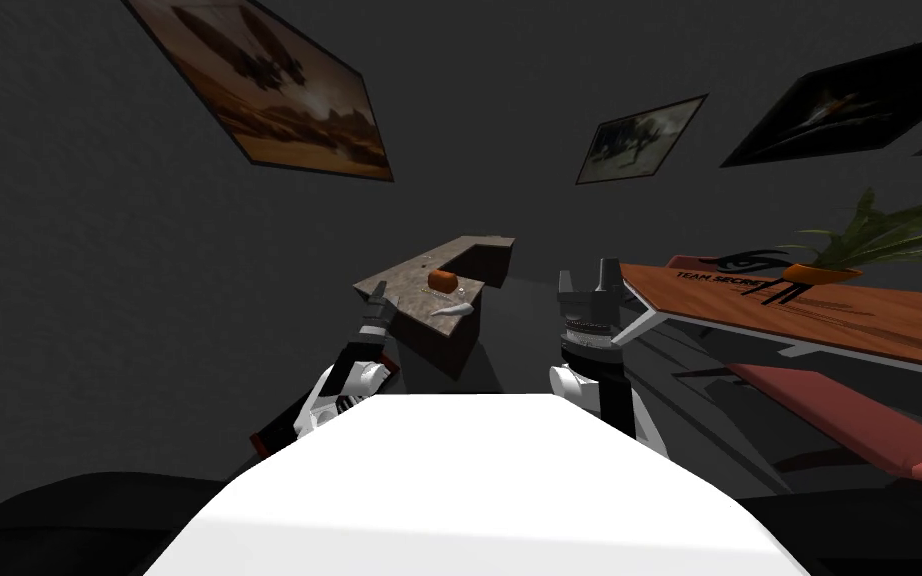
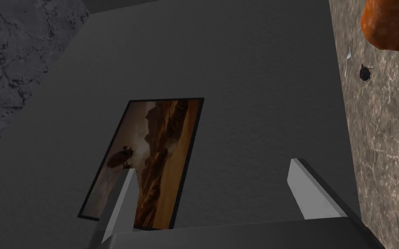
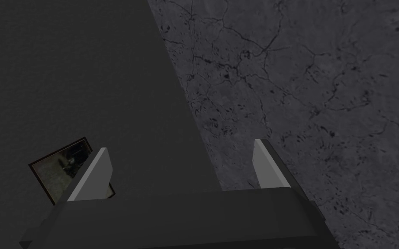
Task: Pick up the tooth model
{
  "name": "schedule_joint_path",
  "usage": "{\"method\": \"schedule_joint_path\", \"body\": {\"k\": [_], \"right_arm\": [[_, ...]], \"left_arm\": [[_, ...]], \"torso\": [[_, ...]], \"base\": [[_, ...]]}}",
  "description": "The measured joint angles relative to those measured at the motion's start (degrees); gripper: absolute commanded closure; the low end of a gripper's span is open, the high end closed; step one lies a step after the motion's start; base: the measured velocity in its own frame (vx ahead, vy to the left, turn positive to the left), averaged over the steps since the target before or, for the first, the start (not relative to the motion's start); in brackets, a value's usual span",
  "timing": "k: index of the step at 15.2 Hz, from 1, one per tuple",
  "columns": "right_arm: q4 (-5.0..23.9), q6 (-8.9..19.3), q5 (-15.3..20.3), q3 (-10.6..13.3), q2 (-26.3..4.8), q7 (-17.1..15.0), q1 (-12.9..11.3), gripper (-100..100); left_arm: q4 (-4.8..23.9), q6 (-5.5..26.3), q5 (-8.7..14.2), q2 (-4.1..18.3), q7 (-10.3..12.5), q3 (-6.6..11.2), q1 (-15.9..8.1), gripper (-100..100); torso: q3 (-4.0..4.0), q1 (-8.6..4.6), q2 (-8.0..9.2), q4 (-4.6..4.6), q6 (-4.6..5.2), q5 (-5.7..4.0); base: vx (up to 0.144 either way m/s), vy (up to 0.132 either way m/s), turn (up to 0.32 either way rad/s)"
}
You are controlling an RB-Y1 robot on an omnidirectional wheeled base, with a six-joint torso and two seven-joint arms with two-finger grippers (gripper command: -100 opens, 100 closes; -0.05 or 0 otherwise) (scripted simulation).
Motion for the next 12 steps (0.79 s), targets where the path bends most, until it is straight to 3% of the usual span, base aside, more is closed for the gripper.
{"method": "schedule_joint_path", "body": {"k": [12], "right_arm": [[0.0, 0.0, 0.0, 0.0, 0.0, 0.0, 0.0, 0]], "left_arm": [[3.3, 13.5, 5.1, 6.2, 4.8, -0.08, -3.4, -100]], "torso": [[0.01, 0.03, 0.02, 0.01, 0.00, 0.00]], "base": [[0.022, -0.043, -0.035]]}}
